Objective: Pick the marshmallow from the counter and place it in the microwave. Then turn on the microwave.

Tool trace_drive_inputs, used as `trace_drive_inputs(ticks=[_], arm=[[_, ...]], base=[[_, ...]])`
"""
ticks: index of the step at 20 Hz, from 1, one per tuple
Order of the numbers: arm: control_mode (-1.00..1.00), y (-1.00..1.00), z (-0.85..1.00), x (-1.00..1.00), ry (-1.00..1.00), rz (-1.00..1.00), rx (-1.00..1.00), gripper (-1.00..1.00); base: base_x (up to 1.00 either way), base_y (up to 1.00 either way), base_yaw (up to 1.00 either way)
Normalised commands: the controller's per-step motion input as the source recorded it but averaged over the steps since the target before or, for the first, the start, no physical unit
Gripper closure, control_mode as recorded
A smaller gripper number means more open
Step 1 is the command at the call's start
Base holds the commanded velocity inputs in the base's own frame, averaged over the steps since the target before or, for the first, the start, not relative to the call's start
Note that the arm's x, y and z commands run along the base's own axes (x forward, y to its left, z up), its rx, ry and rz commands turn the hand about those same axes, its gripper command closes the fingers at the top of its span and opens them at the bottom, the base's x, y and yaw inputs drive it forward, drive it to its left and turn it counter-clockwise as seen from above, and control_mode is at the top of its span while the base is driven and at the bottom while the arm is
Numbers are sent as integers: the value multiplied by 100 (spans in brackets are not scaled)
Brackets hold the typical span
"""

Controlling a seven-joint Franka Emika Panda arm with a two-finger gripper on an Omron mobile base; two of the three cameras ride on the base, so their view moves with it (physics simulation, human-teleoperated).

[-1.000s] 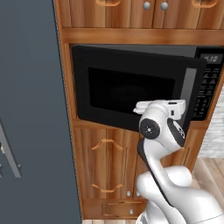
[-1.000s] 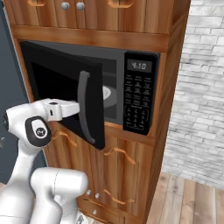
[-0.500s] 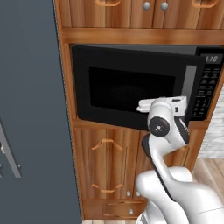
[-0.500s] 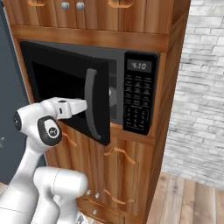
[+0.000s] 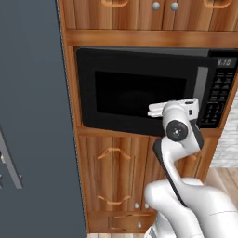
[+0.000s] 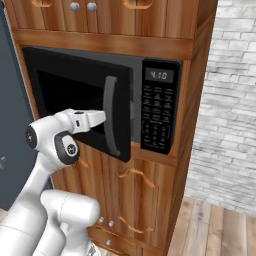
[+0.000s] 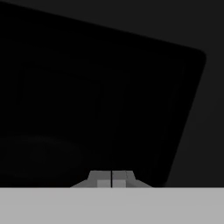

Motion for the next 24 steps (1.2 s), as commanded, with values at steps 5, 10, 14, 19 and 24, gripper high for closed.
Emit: trace_drive_inputs(ticks=[5,10,14,19,24], arm=[[-100,0,7,17,3,6,0,100],[-100,0,6,16,5,6,0,100],[-100,0,11,17,8,7,0,100],[-100,0,8,20,10,7,0,100],[-100,0,3,21,10,8,0,100]], base=[[0,0,0],[0,0,0],[0,0,0],[0,0,0],[0,0,0]])
